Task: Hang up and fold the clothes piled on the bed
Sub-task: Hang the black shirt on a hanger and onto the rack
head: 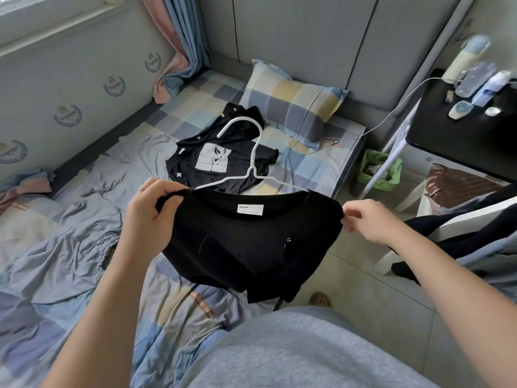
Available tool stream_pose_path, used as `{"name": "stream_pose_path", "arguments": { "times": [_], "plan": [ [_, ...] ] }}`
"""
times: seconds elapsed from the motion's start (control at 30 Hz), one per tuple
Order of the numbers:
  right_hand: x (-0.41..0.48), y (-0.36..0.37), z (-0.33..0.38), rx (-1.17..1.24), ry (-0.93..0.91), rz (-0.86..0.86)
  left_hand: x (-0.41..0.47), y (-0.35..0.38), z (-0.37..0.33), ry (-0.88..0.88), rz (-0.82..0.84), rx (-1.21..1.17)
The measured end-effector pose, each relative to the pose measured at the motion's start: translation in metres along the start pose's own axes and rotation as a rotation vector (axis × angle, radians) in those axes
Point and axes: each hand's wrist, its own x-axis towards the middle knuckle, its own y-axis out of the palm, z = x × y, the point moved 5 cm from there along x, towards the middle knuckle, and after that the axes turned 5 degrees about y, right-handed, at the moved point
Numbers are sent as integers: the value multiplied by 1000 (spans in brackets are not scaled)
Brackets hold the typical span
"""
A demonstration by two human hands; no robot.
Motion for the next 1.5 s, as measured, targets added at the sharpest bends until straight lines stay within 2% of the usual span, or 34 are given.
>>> {"name": "stream_pose_path", "arguments": {
  "times": [0.17, 0.3, 0.4, 0.5, 0.6, 0.73, 0.93, 1.03, 1.13, 1.33, 1.5],
  "plan": [
    [-5, -13, 12, 168, -63, -176, 1, -2, 6, -37, 28, 26],
    [-21, -37, 39, 373, -165, -360, 1, 1, 9, -1, 108, 98],
    [-38, -45, 63, 503, -326, -333, -2, 6, 9, -37, 77, 76],
    [-42, -39, 67, 441, -400, -232, -3, 5, 12, -111, -2, -47],
    [-37, -33, 55, 466, -333, -200, -2, 7, 11, -102, 13, -117],
    [-34, -29, 42, 404, -238, -284, 3, 9, 7, -72, 57, -169],
    [-48, -26, 55, 297, -310, -351, 16, 18, -1, -43, 115, -201],
    [-58, -28, 59, 148, -341, -518, 26, 31, -12, -9, 158, -229],
    [-71, -31, 45, 122, -299, -670, 37, 47, -22, 7, 203, -240],
    [-111, -42, -1, 146, -293, -825, 58, 93, -54, 65, 313, -259],
    [-156, -58, -53, 248, -131, -879, 66, 145, -109, 200, 420, -283]
  ]
}}
